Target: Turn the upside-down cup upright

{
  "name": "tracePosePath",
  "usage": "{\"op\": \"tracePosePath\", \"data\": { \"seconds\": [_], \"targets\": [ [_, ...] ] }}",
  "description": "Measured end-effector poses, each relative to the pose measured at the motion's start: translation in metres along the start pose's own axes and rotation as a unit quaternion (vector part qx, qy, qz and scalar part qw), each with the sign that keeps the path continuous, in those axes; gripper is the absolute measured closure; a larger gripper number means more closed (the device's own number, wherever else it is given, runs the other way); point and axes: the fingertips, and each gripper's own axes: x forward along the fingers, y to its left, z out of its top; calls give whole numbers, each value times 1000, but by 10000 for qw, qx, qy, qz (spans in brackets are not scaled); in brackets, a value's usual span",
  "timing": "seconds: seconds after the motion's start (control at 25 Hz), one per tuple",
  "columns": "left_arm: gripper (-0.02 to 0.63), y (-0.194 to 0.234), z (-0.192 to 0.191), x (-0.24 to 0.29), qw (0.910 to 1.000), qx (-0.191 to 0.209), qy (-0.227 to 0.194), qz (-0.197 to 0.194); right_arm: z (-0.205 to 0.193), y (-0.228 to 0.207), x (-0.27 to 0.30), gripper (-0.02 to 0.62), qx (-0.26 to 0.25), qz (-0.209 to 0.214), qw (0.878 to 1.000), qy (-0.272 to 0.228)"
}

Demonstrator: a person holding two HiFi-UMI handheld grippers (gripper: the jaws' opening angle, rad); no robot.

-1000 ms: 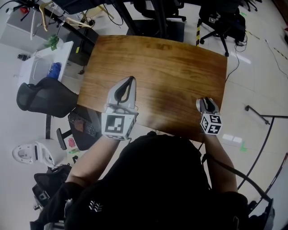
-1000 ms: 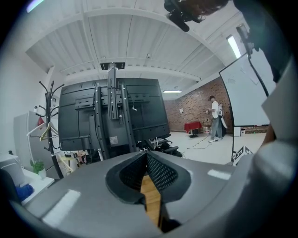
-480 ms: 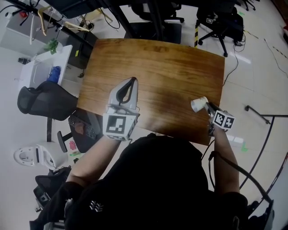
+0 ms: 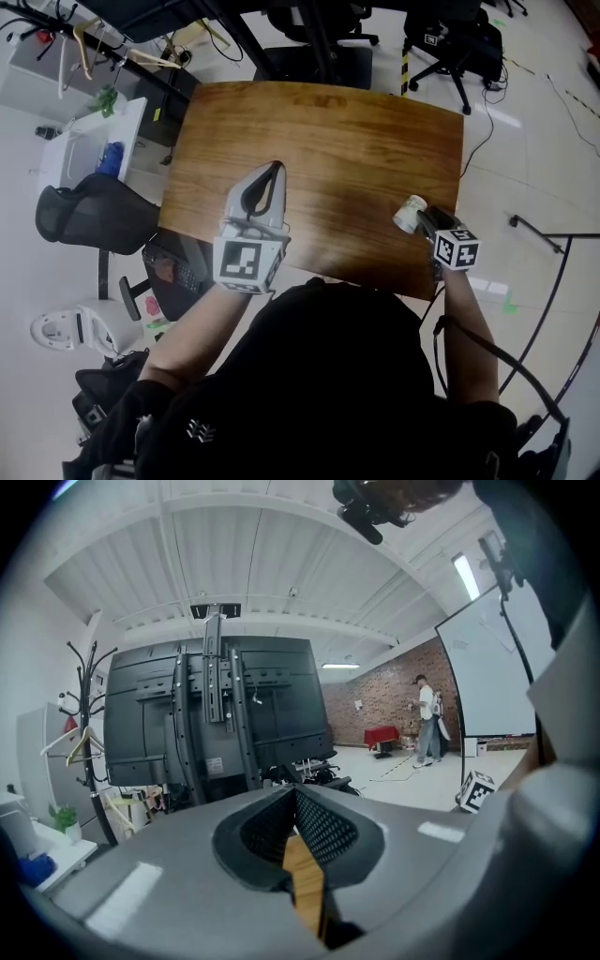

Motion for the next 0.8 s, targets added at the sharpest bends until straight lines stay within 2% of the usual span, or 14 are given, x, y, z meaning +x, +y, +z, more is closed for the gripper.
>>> {"op": "tracePosePath", "data": {
  "seconds": [0.08,0.32,0.4,0.44,0.48,0.52,0.6,0.64,0.72,0.8],
  "targets": [
    [606,-2,0,0,10000,-8,-3,-32,9,3,0,405,-245,-101,9996,-31],
    [606,1,0,-3,10000,-35,-5,70,21,18,7,408,-352,-13,9994,-64],
    [606,3,0,-4,9999,-40,-12,94,23,32,12,408,-676,138,9976,-19],
    [606,4,0,-6,9999,-41,-15,107,23,43,15,408,-1040,240,9943,11],
    [606,5,0,-7,9999,-39,-19,121,21,57,18,408,-1560,326,9872,70],
    [606,7,0,-8,9999,-34,-17,138,18,70,23,408,-2182,363,9751,187],
    [606,11,-2,-10,9999,-20,-2,162,7,90,35,413,-3257,243,9434,580],
    [606,12,-1,-11,9999,-16,-1,170,2,92,42,423,-3554,106,9312,798],
    [606,15,0,-13,9998,-25,-17,198,-2,88,53,434,-3718,-182,9223,1039],
    [606,18,-1,-15,9997,-43,-23,252,2,85,57,481,-3677,-382,9234,1038]
  ]
}}
